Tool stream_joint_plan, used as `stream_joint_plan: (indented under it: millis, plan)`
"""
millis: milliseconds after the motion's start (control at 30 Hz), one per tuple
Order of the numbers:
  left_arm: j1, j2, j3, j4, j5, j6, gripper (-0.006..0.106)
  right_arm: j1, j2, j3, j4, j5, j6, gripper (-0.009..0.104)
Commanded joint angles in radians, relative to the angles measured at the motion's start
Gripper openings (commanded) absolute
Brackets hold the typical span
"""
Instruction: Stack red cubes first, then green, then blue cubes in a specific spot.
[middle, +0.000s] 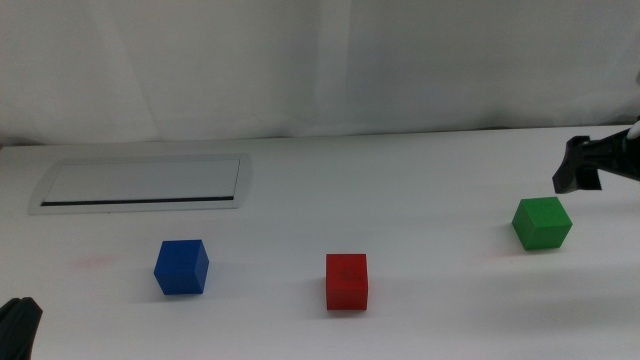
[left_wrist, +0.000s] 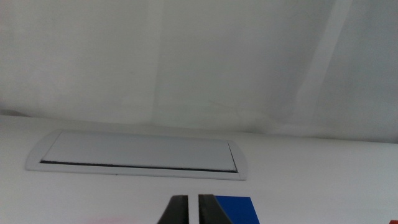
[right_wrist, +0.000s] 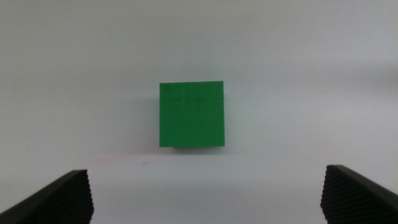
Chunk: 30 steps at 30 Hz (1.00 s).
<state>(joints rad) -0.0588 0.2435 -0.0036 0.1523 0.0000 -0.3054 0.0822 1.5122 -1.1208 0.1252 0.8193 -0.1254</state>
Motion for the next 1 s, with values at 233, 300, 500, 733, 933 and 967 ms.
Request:
stream_joint_plan:
  millis: [233, 300, 500, 733, 933, 967]
  plan:
    - [0.000, -0.008, 0.037, -0.003, -0.015, -0.010, -0.003, 0.064, 0.166, -0.017, -0.055, -0.102, 0.014, 0.100]
    - [0.000, -0.008, 0.037, -0.003, -0.015, 0.000, -0.003, 0.067, 0.201, -0.034, -0.059, -0.111, 0.043, 0.100]
    - [0.000, -0.008, 0.037, -0.003, -0.015, 0.002, -0.003, 0.067, 0.289, -0.089, -0.051, -0.112, 0.051, 0.100]
    - [0.000, -0.008, 0.037, -0.003, -0.015, 0.002, -0.003, 0.067, 0.362, -0.095, -0.051, -0.118, 0.066, 0.100]
    - [0.000, -0.008, 0.037, -0.003, -0.015, 0.002, -0.003, 0.067, 0.383, -0.096, -0.064, -0.120, 0.066, 0.096]
    - [0.000, -0.008, 0.037, -0.003, -0.015, 0.002, -0.003, 0.067, 0.383, -0.096, -0.066, -0.122, 0.066, 0.093]
